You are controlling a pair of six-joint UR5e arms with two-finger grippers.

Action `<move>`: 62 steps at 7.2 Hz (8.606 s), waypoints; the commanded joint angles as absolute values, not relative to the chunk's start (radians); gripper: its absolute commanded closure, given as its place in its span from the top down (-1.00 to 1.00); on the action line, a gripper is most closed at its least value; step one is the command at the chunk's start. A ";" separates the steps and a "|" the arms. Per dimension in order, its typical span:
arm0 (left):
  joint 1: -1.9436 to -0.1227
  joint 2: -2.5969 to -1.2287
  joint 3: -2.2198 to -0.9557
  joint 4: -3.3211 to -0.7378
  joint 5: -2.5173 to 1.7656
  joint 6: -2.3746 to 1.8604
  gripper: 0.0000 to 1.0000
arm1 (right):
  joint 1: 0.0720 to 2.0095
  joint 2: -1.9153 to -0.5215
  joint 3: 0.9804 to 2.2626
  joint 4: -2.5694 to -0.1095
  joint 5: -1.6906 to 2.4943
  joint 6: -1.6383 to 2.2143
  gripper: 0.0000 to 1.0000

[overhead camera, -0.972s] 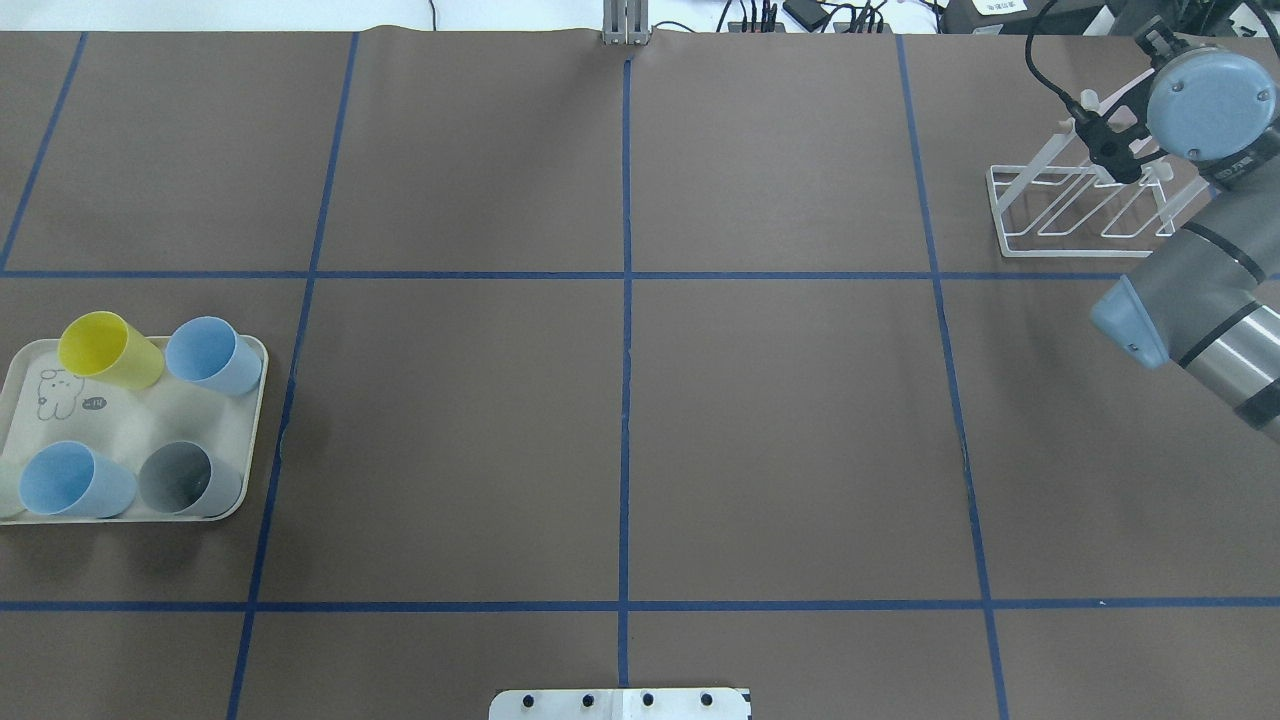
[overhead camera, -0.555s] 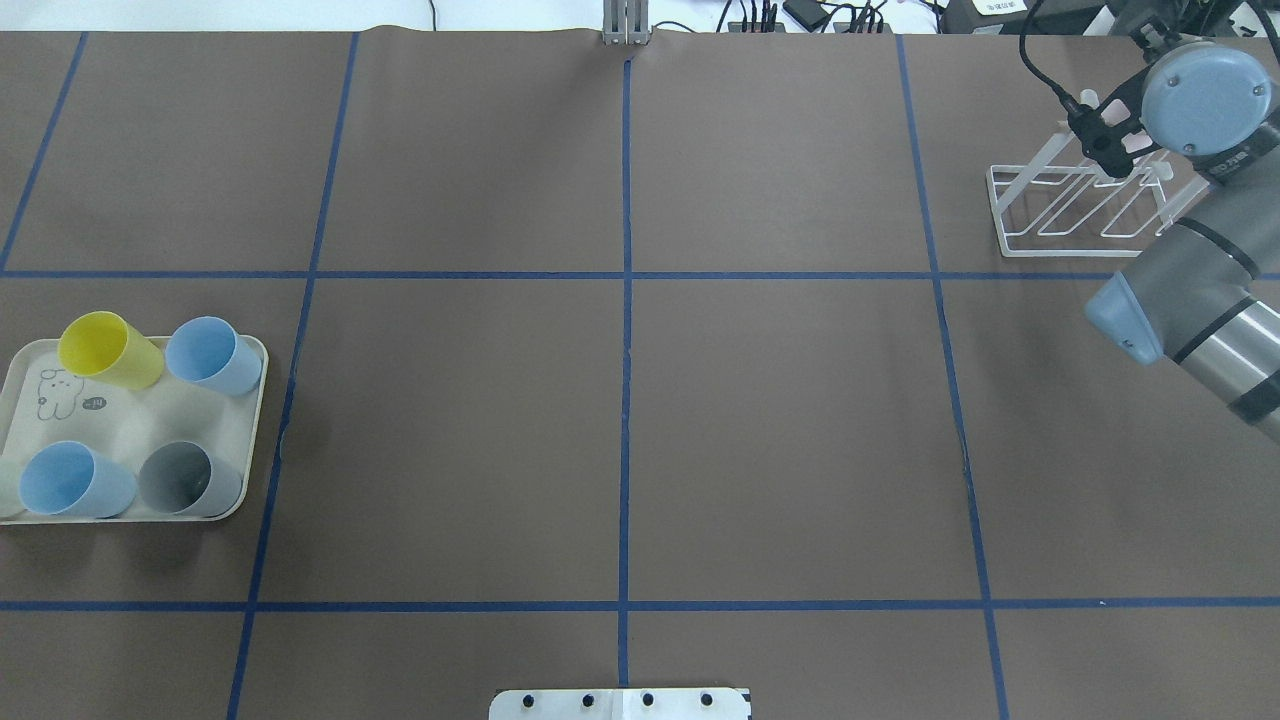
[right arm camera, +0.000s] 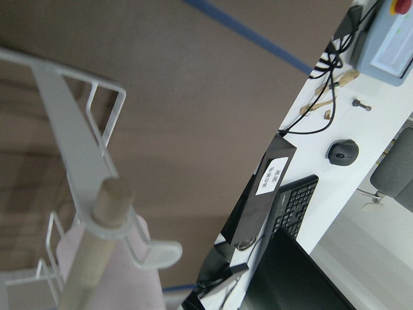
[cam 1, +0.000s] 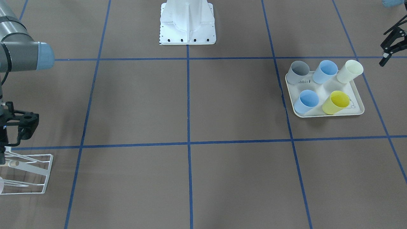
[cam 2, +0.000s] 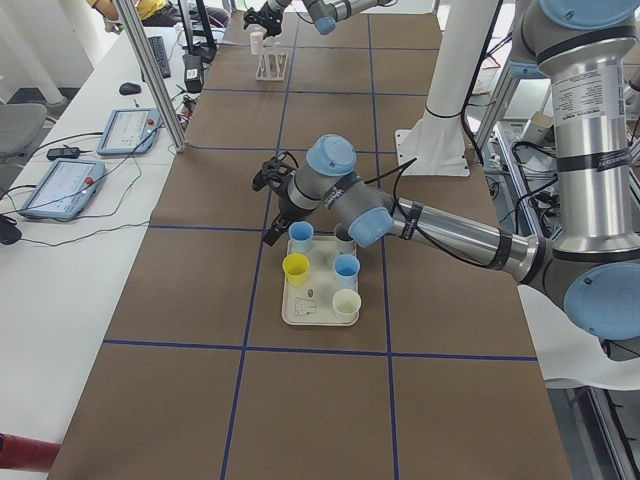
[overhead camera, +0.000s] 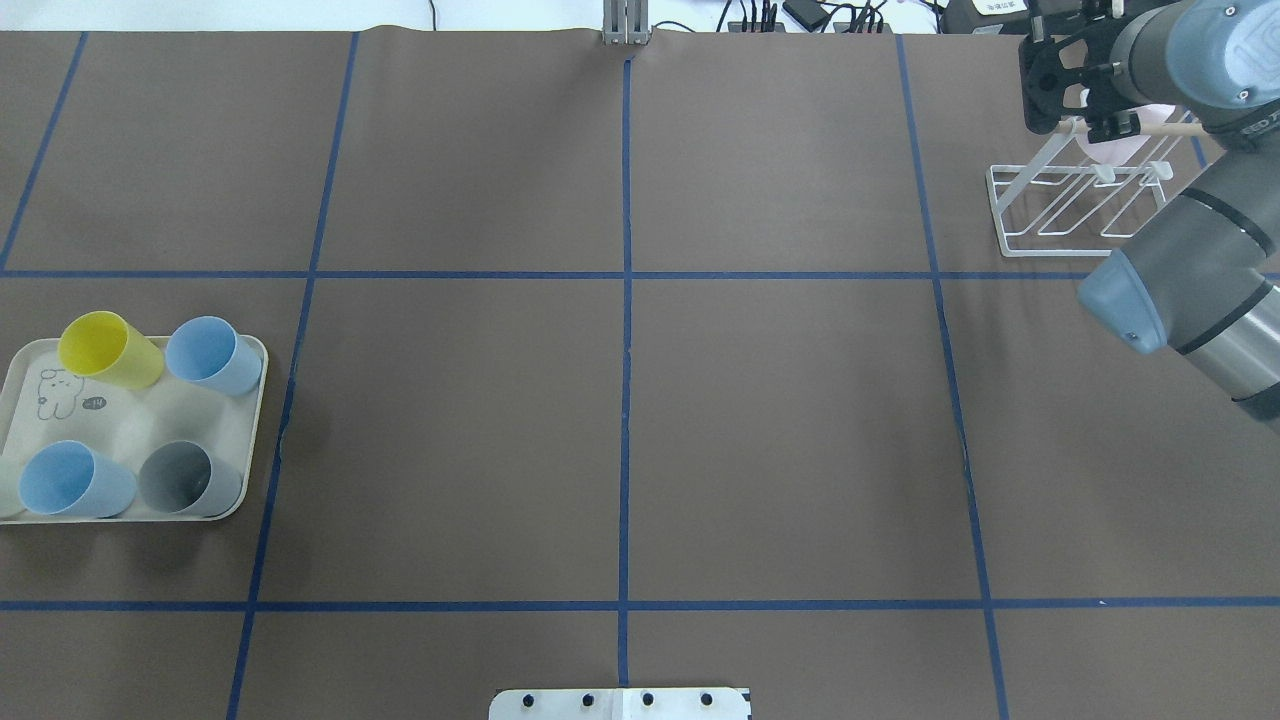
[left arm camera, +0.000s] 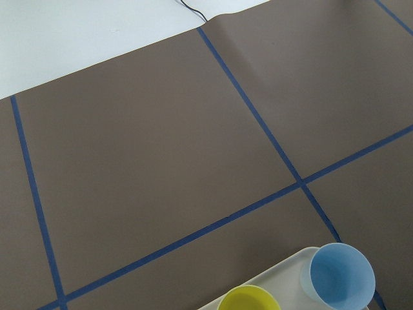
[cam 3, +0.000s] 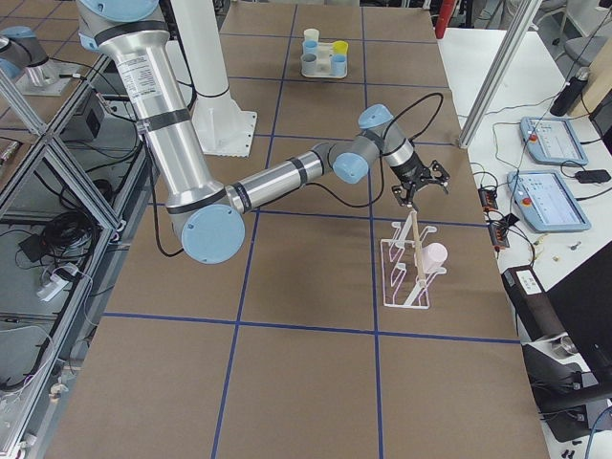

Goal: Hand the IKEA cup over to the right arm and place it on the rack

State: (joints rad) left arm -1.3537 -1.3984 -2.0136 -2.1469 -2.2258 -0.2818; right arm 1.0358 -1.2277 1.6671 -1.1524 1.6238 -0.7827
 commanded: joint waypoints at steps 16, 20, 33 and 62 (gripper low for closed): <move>-0.963 -1.401 -1.585 -2.763 -1.937 -0.753 -0.64 | 0.805 -1.178 1.933 -1.138 1.835 0.276 0.98; -0.983 -1.391 -1.627 -2.758 -2.017 -0.742 -1.00 | 0.792 -1.178 1.930 -1.138 1.832 0.276 0.98; -0.789 -1.902 -2.085 -2.286 -2.076 -1.502 -1.00 | 0.367 -1.126 1.664 -0.222 1.482 0.265 0.98; -0.644 -1.953 -1.999 -2.293 -1.987 -1.523 -1.00 | 0.350 -1.098 1.675 -0.222 1.443 0.259 0.96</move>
